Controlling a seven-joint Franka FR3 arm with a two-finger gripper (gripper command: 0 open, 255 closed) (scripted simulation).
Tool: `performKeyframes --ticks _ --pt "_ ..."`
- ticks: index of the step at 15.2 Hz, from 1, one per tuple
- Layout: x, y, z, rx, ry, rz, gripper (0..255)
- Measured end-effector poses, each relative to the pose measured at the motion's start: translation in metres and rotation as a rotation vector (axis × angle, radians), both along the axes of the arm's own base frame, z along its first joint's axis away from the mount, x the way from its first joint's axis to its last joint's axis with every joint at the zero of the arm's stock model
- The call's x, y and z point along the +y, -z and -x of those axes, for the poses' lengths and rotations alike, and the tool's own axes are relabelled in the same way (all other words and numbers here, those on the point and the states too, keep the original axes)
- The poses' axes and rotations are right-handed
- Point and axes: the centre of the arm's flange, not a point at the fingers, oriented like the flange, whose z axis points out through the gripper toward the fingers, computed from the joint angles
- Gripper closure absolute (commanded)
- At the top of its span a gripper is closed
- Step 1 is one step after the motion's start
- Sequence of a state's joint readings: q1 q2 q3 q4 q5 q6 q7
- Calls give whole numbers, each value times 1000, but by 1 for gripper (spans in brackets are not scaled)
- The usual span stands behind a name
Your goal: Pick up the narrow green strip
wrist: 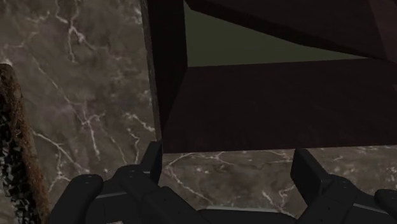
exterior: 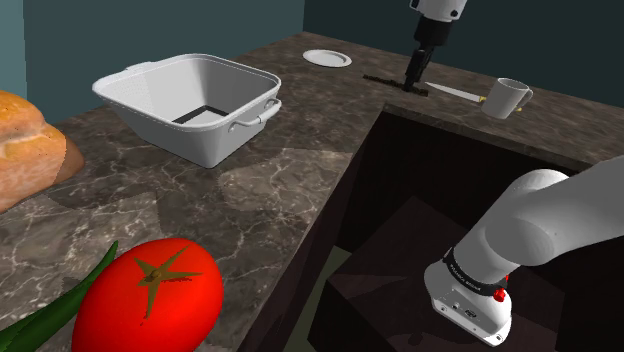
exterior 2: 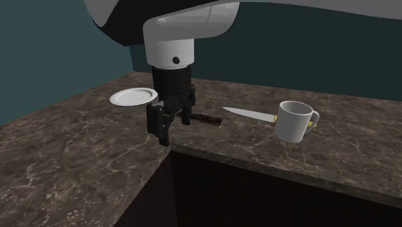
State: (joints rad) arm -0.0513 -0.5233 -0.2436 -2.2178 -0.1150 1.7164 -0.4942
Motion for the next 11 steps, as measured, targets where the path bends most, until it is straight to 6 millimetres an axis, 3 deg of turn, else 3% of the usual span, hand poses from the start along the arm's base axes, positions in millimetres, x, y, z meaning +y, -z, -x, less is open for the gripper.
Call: performKeyframes --ticks 11 --pt "-119 27 -75 -30 -89 12 0"
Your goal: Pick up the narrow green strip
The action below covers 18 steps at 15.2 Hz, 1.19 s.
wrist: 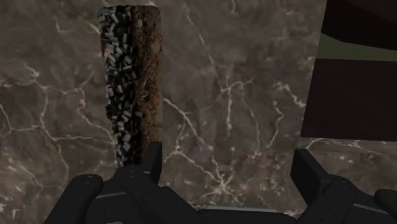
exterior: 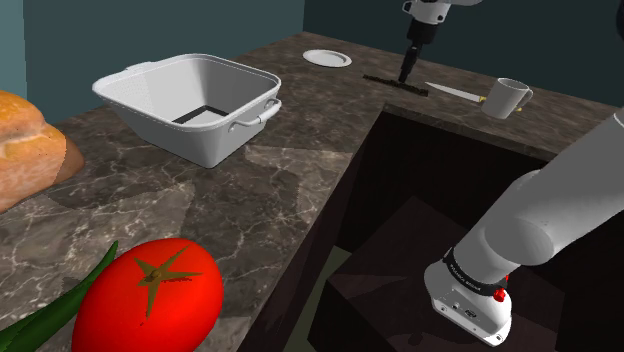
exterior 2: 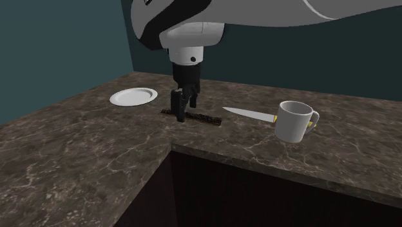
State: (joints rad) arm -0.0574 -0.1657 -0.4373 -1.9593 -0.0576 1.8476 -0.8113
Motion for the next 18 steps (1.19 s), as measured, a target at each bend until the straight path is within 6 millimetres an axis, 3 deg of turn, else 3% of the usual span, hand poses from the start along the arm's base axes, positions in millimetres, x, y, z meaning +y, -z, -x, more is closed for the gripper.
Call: performKeyframes --ticks 6,14,15,18 --pt "-54 13 -44 -14 -47 7 0" --pt "-60 52 -48 -15 -53 8 0" --pt "-60 54 -48 -15 -53 8 255" --pt "-59 53 -48 -17 -55 6 255"
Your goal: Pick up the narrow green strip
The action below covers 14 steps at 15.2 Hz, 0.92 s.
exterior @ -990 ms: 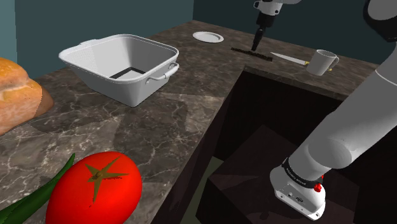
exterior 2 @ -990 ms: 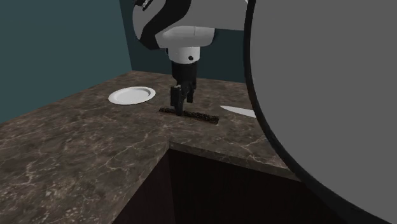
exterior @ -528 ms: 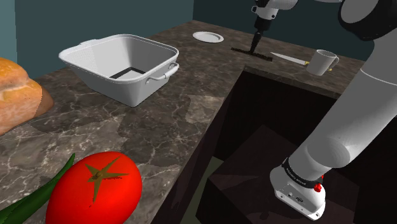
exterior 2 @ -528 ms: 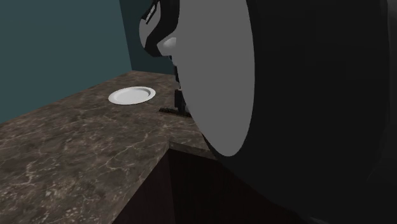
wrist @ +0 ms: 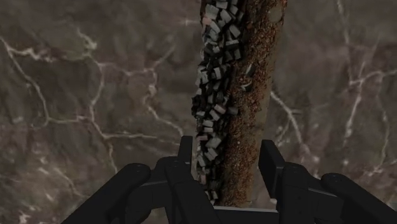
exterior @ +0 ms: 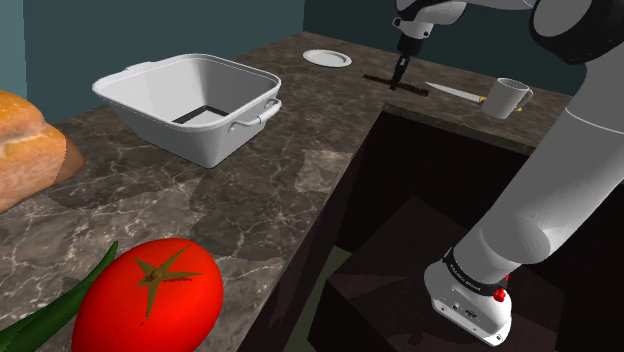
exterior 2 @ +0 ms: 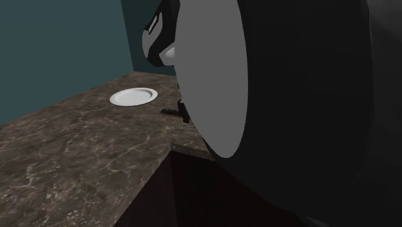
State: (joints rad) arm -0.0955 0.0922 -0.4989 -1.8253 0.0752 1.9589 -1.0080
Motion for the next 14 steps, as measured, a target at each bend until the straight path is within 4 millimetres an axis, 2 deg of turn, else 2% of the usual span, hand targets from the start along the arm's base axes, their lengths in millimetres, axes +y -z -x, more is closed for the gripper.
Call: performKeyframes --ticks 8,14 --pt "-1 -1 0 -1 1 2 255" --pt "0 -29 -1 1 2 2 255"
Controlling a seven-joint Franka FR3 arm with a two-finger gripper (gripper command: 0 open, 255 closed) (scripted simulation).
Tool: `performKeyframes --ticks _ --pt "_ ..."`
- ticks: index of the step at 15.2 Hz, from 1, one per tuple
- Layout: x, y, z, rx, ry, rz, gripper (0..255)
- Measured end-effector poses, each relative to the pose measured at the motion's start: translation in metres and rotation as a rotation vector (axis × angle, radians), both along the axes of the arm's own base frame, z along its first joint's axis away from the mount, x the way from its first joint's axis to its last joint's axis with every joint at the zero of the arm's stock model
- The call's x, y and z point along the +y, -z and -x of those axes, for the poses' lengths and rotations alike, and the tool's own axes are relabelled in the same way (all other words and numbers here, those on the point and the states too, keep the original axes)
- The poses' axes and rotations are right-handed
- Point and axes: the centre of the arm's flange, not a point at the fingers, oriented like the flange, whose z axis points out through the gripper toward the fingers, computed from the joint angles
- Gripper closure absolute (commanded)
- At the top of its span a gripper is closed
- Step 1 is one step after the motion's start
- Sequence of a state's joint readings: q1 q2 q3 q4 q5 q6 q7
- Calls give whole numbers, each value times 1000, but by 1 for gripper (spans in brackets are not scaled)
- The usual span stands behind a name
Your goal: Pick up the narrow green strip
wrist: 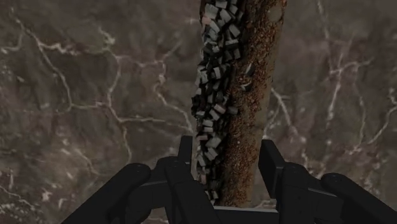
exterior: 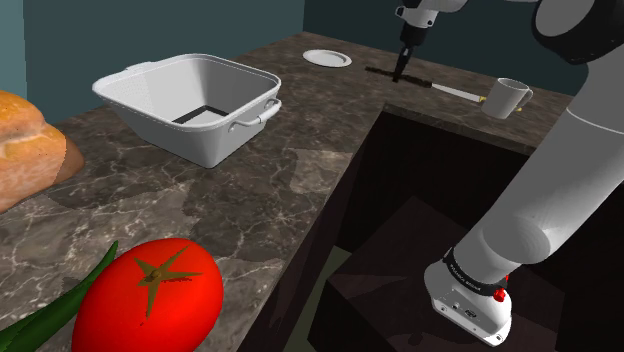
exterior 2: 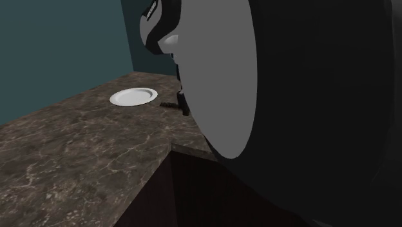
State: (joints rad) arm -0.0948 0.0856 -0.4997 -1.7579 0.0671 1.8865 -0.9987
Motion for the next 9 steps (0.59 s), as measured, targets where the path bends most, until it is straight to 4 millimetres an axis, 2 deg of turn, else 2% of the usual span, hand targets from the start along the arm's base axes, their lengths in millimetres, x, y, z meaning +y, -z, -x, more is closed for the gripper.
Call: performKeyframes --ticks 9 --pt "-1 -45 2 0 0 0 255"
